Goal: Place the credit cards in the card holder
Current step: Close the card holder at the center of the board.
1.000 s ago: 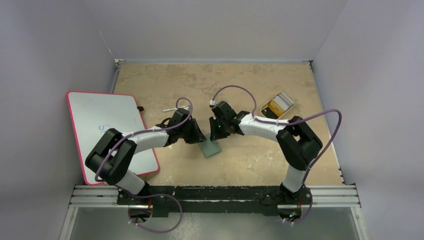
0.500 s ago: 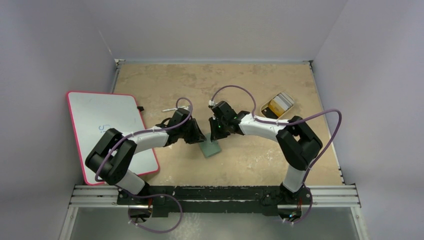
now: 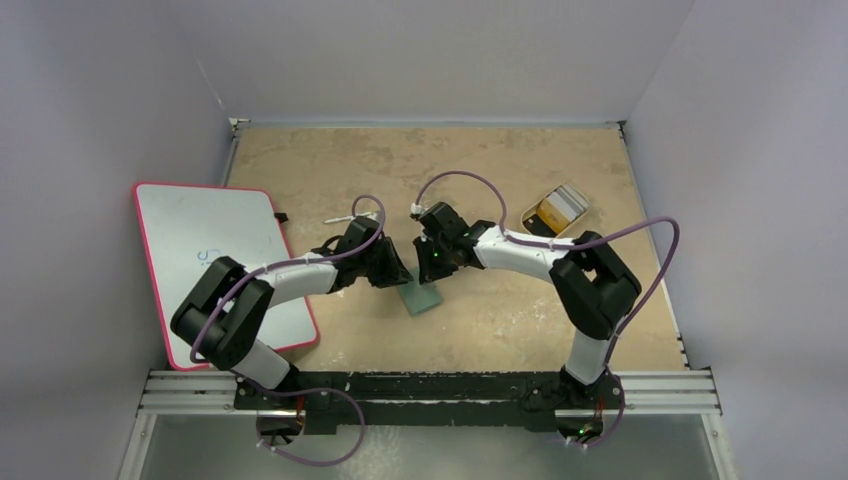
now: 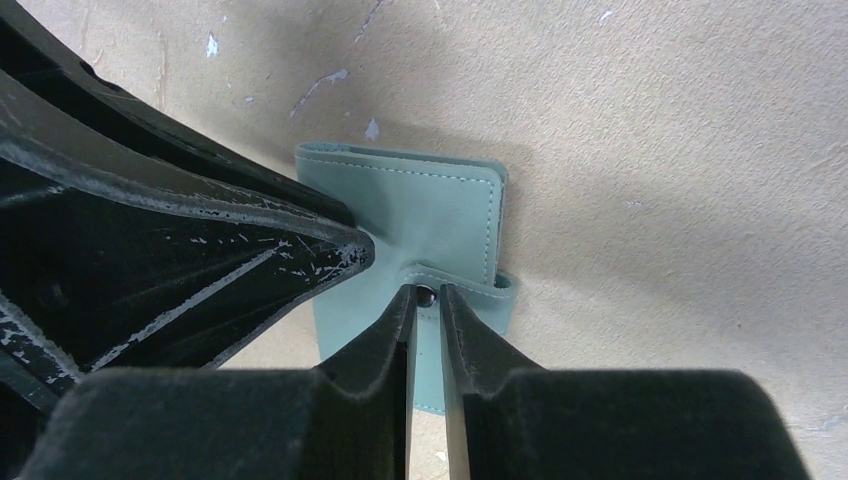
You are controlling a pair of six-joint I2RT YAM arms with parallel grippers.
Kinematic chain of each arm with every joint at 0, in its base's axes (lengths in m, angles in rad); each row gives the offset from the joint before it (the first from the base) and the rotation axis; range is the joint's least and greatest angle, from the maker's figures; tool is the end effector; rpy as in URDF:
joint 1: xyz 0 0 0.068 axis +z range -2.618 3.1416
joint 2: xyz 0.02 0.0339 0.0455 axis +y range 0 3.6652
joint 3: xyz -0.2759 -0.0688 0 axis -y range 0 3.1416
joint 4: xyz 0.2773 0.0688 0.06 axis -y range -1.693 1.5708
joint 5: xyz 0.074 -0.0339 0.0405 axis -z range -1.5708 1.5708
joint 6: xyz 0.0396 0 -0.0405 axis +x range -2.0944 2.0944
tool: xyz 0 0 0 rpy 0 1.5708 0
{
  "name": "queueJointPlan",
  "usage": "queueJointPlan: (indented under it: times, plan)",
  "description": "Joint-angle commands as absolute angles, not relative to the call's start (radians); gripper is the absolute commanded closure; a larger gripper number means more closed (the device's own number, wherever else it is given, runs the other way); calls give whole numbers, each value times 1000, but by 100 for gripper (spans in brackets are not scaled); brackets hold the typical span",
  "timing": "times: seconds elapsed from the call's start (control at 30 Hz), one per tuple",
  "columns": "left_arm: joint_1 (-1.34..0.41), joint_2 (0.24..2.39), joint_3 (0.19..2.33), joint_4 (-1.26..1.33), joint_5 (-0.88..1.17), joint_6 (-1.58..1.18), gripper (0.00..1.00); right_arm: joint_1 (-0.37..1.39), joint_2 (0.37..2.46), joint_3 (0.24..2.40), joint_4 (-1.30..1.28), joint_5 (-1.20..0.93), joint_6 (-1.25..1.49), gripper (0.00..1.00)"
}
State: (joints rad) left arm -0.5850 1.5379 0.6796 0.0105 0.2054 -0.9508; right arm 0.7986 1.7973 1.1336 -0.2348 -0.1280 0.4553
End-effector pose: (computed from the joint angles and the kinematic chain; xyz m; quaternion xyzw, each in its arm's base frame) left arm 0.2558 -0.1791 0.1341 -0.1336 0.9215 -0.3134 0.1865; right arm 0.2810 0.2957 0.1702 -0.1817 0.9247 0.2420 0.2312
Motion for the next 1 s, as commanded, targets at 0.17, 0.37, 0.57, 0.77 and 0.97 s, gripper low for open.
queueJointPlan:
  times: [0.17,0.37,0.57,0.77,0.97]
  plan:
    - [-587,1495,695,36,194,-995,83,833,1777,1186,-306,-57,464,77]
    - [-543,1367,708,-74,173,-997,83,874,1763,1199,-327,49,505,71]
    - [-457,1332,650,-91,196,-980,82,913,1776,1246,-385,174,529,70]
    - [-439,1339,612,-78,201,-969,82,950,1801,1295,-420,225,534,72]
    - [-437,1366,589,-50,211,-966,82,973,1847,1350,-476,272,539,73]
